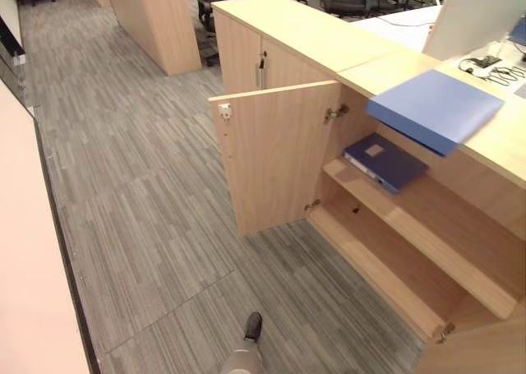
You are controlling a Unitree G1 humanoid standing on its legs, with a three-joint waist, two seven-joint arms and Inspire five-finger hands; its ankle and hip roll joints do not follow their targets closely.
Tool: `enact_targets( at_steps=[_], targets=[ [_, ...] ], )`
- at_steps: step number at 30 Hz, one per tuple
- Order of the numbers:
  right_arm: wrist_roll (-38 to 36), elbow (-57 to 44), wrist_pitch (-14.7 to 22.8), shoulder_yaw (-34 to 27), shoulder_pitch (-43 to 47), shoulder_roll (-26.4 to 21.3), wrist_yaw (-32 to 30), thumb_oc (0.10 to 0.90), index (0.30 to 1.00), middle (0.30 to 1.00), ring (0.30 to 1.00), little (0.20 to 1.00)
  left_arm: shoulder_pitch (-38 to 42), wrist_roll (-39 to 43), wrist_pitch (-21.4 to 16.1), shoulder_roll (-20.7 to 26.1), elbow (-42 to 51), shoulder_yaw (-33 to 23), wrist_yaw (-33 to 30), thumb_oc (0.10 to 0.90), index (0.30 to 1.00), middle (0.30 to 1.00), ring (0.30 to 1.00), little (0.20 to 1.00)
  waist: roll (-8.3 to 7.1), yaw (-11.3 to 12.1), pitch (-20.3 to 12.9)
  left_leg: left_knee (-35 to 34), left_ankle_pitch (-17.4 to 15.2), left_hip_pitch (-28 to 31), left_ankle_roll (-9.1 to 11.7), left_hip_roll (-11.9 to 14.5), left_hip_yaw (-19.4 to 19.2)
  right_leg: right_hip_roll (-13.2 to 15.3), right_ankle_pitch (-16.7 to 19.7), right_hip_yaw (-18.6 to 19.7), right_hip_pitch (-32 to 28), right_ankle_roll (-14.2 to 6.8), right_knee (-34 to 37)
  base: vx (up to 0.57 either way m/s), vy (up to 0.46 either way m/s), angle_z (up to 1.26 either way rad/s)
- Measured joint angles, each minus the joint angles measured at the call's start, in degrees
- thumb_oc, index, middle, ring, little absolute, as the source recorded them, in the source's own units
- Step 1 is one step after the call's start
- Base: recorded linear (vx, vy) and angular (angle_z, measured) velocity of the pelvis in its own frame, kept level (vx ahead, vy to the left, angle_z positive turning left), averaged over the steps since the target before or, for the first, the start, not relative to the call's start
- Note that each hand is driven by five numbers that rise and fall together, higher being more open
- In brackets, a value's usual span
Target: Put the empty folder in the office cabinet
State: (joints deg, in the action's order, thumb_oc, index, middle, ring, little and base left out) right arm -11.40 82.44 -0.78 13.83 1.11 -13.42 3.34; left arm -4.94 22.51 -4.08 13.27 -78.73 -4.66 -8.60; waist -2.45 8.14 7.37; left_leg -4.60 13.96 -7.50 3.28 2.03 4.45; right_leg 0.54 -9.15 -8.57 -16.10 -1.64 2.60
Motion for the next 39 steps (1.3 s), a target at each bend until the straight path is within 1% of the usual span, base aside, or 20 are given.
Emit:
enact_targets(
  at_steps=[2, 4, 9, 13, 15, 17, 21, 22, 23, 24, 25, 29, 30, 31, 33, 35, 36, 37, 38, 39],
  targets=[
    [-0.05, -0.07, 0.42, -1.55, -0.97, 1.15, -0.25, 0.800, 0.900, 0.900, 0.900, 0.900, -0.28, 2.03, -0.13, 0.18, 0.96, -0.41, 0.08, 0.800, 0.900, 0.900, 0.900, 0.900, -2.01, -1.34, -1.37, -0.26, -1.73, 2.34, -3.00, -2.92, -2.16, 4.02, -1.09, -1.48, -0.93, -1.67, -2.49, 0.27, 0.308, -0.44],
    [-0.06, -0.72, 0.36, -1.65, -1.65, 1.18, -0.35, 0.800, 0.900, 0.900, 0.900, 0.900, 1.56, 2.01, -1.21, 1.11, 3.85, 0.19, 0.06, 0.800, 0.900, 0.900, 0.900, 0.900, -2.34, -1.93, -2.44, -0.36, -3.90, 4.92, -4.85, -4.42, -4.59, 6.51, -1.16, -1.56, 0.21, -2.39, -7.70, 0.22, 0.337, -0.44],
    [-0.10, -2.19, 0.51, -1.66, -1.95, -0.08, -0.34, 0.800, 0.900, 0.900, 0.900, 0.900, 4.70, 1.87, -1.83, 2.05, 4.95, 2.49, 0.22, 0.800, 0.900, 0.900, 0.900, 0.900, -1.03, -4.54, -4.98, -0.35, -5.82, 5.73, -7.28, -5.77, -7.74, 9.65, -1.15, -1.43, 5.35, -2.45, -16.61, 0.11, 0.221, -0.32],
    [-0.61, -3.50, 0.94, -1.89, -2.10, -3.46, -0.43, 0.800, 0.900, 0.900, 0.900, 0.900, 6.05, 1.39, -1.80, 1.91, 3.79, 5.48, 0.64, 0.800, 0.900, 0.900, 0.900, 0.900, -0.31, -6.75, -5.63, -0.35, -7.79, 8.25, -9.94, -8.49, -10.58, 15.88, 0.95, -1.20, 15.61, -3.74, -38.48, 0.13, 0.279, -0.35],
    [-1.17, -3.35, 1.42, -3.94, -2.32, -4.41, -0.56, 0.800, 0.900, 0.900, 0.900, 0.900, 5.73, 0.72, -1.29, 2.00, 3.56, 6.85, 0.74, 0.800, 0.900, 0.900, 0.900, 0.900, -0.42, -6.33, -5.54, -0.38, -8.58, 9.48, -10.92, -9.44, -12.79, 20.44, 1.57, -6.77, 17.12, -3.89, -43.76, 0.11, 0.082, -0.29],
    [-1.02, -3.57, 1.53, -3.81, -1.90, -5.35, -0.78, 0.800, 0.900, 0.900, 0.900, 0.900, 3.55, -0.45, -0.76, 2.23, 2.17, 6.78, 1.74, 0.800, 0.900, 0.900, 0.900, 0.900, -0.32, -5.83, -5.49, -0.36, -9.79, 10.61, -10.76, -9.53, -15.91, 24.31, 0.21, -16.30, 16.05, -4.93, -41.50, 0.05, -0.034, -0.71],
    [-0.40, -3.73, 0.76, -3.51, -0.74, -5.35, -0.87, 0.800, 0.900, 0.900, 0.900, 0.900, 1.43, -1.11, 0.27, 1.51, 1.38, 6.61, 2.25, 0.800, 0.900, 0.900, 0.900, 0.900, 1.24, -5.84, -4.02, -0.45, -10.57, 9.53, -9.70, -6.76, -19.17, 19.49, 1.86, -19.97, 18.75, -8.23, -26.04, 0.12, -0.137, -0.71],
    [0.02, -3.92, 0.39, -3.20, 0.27, -5.03, -0.95, 0.800, 0.900, 0.900, 0.900, 0.900, 0.80, -1.54, 0.70, 0.82, 0.30, 6.04, 2.40, 0.800, 0.900, 0.900, 0.900, 0.900, 1.71, -5.51, -3.28, -0.44, -13.21, 9.05, -5.54, -5.50, -22.00, 16.54, 5.45, -22.33, 18.83, -9.34, -14.27, 0.10, -0.110, -0.96],
    [0.02, -4.53, 0.30, -3.02, -0.23, -4.88, -0.78, 0.800, 0.900, 0.900, 0.900, 0.900, 0.85, -1.82, 1.41, 0.71, 0.18, 4.92, 2.62, 0.800, 0.900, 0.900, 0.900, 0.900, 1.08, -5.74, -3.00, -0.44, -15.81, 9.20, -2.30, -5.64, -22.57, 15.96, 7.62, -22.41, 19.48, -10.32, -10.33, 0.26, -0.223, -0.44],
    [-0.01, -5.18, 0.35, -2.73, -1.74, -3.26, -0.63, 0.800, 0.900, 0.900, 0.900, 0.900, 1.64, -2.64, 1.47, 1.21, 0.15, 3.71, 2.93, 0.800, 0.900, 0.900, 0.900, 0.900, -2.32, -7.06, -1.79, 10.46, -17.43, 7.09, -6.42, -6.91, -22.16, 19.44, 9.54, -20.42, 20.52, -11.90, -8.63, 0.22, -0.170, -0.06],
    [0.11, -5.01, -0.05, -2.60, -2.77, -3.20, -0.41, 0.800, 0.900, 0.900, 0.900, 0.900, 2.08, -3.00, 1.39, 0.57, 0.71, 3.32, 2.97, 0.800, 0.900, 0.900, 0.900, 0.900, -0.65, -6.34, -0.64, 12.78, -18.93, 7.03, -9.12, -4.50, -22.34, 18.39, 14.00, -19.75, 20.74, -11.87, -9.77, 0.33, -0.235, -0.05],
    [0.19, -3.19, -1.61, -2.39, -4.61, 0.96, 0.62, 0.800, 0.900, 0.900, 0.900, 0.900, 2.09, -4.96, 0.35, -0.36, 2.37, 3.30, 3.00, 0.800, 0.900, 0.900, 0.900, 0.900, 0.28, -6.58, -0.76, 4.57, -17.88, 7.85, -6.87, -4.76, -20.84, 16.16, 13.73, -20.29, 18.71, -12.78, -4.97, 0.27, -0.173, 0.01],
    [0.19, -3.11, -1.64, -2.22, -4.86, 2.27, 1.08, 0.800, 0.900, 0.900, 0.900, 0.900, 3.20, -5.01, 0.31, 0.08, 2.13, 2.57, 2.91, 0.800, 0.900, 0.900, 0.900, 0.900, -1.71, -7.43, 0.28, 6.43, -18.23, 7.82, -6.77, -6.15, -20.28, 17.14, 14.94, -20.23, 17.81, -12.45, -2.36, 0.33, -0.193, 0.26],
    [0.18, -3.52, -1.65, -1.69, -4.28, 1.92, 1.41, 0.800, 0.900, 0.900, 0.900, 0.900, 3.60, -4.97, 0.67, -0.54, 2.04, 2.41, 2.85, 0.800, 0.900, 0.900, 0.900, 0.900, -0.13, -7.88, 1.43, 8.43, -18.97, 6.91, -6.08, -4.46, -19.06, 15.98, 15.66, -20.42, 16.82, -12.90, -2.72, 0.42, -0.278, 0.12],
    [0.16, -3.42, -2.02, -1.07, -5.29, 2.15, 1.65, 0.800, 0.900, 0.900, 0.900, 0.900, 2.24, -4.80, 0.44, -1.19, 2.26, 2.23, 2.77, 0.800, 0.900, 0.900, 0.900, 0.900, 1.57, -7.32, 0.90, 7.04, -17.29, 7.90, -5.50, -3.45, -18.75, 14.84, 15.60, -20.32, 16.46, -11.18, -3.68, 0.35, -0.256, 0.01],
    [0.16, -3.72, -1.90, -1.10, -4.83, 3.49, 1.81, 0.800, 0.900, 0.900, 0.900, 0.900, 3.34, -4.65, -0.20, -0.14, 3.06, 2.59, 2.63, 0.800, 0.900, 0.900, 0.900, 0.900, -1.19, -8.12, -0.38, 6.88, -18.31, 6.87, -3.52, -4.13, -18.10, 15.60, 11.04, -20.02, 20.00, -8.57, -6.58, 0.31, -0.240, 0.36],
    [0.20, -3.54, -1.81, -1.07, -4.34, 4.05, 1.63, 0.800, 0.900, 0.900, 0.900, 0.900, 4.15, -4.64, -0.03, 0.34, 2.82, 2.52, 2.61, 0.800, 0.900, 0.900, 0.900, 0.900, -2.66, -8.38, 0.10, 13.83, -19.63, 4.83, -4.37, -4.05, -18.15, 16.39, 11.97, -20.26, 20.47, -7.68, -7.08, 0.28, -0.222, 0.35],
    [0.21, -3.43, -1.44, 0.28, -4.20, 2.98, 1.37, 0.800, 0.900, 0.900, 0.900, 0.900, 3.74, -4.16, 0.32, -0.36, 2.60, 2.96, 2.32, 0.800, 0.900, 0.900, 0.900, 0.900, -0.83, -7.83, -0.52, 23.06, -24.05, 4.13, -3.17, 0.08, -16.81, 13.61, 11.15, -20.28, 20.40, -8.42, -7.38, 0.27, -0.247, -0.17],
    [0.20, -3.76, -1.51, 1.90, -4.41, 1.82, 1.61, 0.800, 0.900, 0.900, 0.900, 0.900, 2.19, -3.38, 0.42, -0.55, 2.47, 2.66, 2.53, 0.800, 0.900, 0.900, 0.900, 0.900, 1.24, -7.27, -2.08, 18.41, -25.81, 7.39, -2.37, 2.73, -16.00, 11.46, 12.84, -20.43, 20.53, -6.11, -8.27, 0.25, -0.239, -0.28],
    [0.10, -3.83, -1.00, 2.16, -5.01, 2.00, 1.35, 0.800, 0.900, 0.900, 0.900, 0.900, 1.71, -2.84, 0.37, -0.40, 2.36, 2.93, 2.03, 0.800, 0.900, 0.900, 0.900, 0.900, 0.10, -7.91, -2.88, 14.12, -24.80, 9.20, -1.39, 2.60, -15.34, 11.33, 12.65, -20.50, 20.84, -5.90, -8.98, 0.33, -0.307, -0.12]
  ],
)
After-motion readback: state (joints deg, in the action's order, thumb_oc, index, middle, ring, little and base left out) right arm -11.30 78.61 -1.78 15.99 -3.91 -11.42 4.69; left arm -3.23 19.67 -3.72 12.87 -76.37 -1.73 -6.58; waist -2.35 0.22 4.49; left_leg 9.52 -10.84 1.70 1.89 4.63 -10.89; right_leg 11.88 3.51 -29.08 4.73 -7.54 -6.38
